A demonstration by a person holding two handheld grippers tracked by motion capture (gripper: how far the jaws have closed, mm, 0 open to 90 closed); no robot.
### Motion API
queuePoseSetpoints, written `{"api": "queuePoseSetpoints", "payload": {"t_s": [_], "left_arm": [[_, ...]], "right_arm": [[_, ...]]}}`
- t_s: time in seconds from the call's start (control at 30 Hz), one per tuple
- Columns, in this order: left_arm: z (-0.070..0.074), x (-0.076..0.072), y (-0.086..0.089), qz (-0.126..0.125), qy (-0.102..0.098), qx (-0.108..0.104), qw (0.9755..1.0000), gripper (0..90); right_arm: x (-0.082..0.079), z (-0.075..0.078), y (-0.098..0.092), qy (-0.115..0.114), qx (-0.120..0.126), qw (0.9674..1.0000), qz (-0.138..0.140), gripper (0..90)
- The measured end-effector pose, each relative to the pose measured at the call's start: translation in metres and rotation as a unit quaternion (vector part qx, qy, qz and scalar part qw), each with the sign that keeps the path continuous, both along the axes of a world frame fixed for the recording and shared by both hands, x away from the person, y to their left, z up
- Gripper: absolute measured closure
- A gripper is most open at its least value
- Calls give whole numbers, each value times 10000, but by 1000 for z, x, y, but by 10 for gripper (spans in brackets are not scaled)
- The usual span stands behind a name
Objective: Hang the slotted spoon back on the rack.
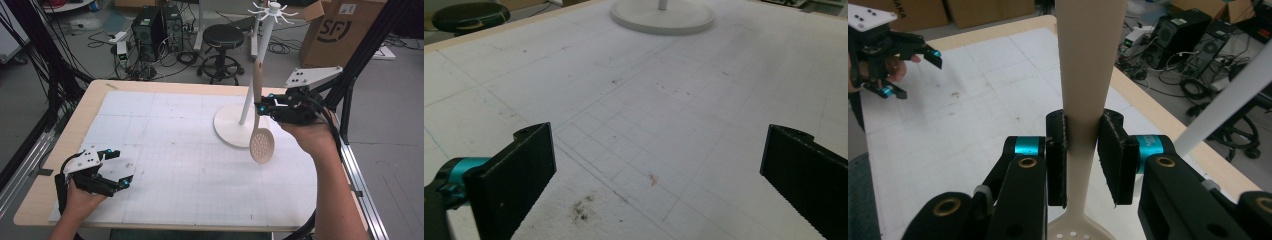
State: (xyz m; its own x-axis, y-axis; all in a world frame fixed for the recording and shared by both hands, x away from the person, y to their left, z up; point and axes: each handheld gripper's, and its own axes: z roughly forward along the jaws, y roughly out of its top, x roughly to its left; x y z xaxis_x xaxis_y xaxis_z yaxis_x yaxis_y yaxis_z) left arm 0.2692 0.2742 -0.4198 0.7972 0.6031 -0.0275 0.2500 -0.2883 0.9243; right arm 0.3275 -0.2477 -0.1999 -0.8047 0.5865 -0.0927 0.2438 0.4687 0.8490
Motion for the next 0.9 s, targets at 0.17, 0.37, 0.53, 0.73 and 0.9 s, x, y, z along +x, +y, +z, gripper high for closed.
{"api": "queuePoseSetpoints", "payload": {"t_s": [0.17,0.37,0.53,0.73,0.9], "left_arm": [[0,0,0,-2,-3,-1,10000,18],[0,-1,0,8,-2,-31,10000,19],[0,0,1,2,4,-27,10000,18],[0,1,2,11,24,-51,10000,18],[-1,1,3,12,26,-52,10000,18]], "right_arm": [[6,10,-9,-24,1,9998,-178,745],[13,20,-21,-49,72,9992,-390,746],[21,22,-31,-29,130,9983,-561,745],[30,26,-39,5,194,9972,-720,746],[33,27,-48,-9,273,9963,-818,746]]}}
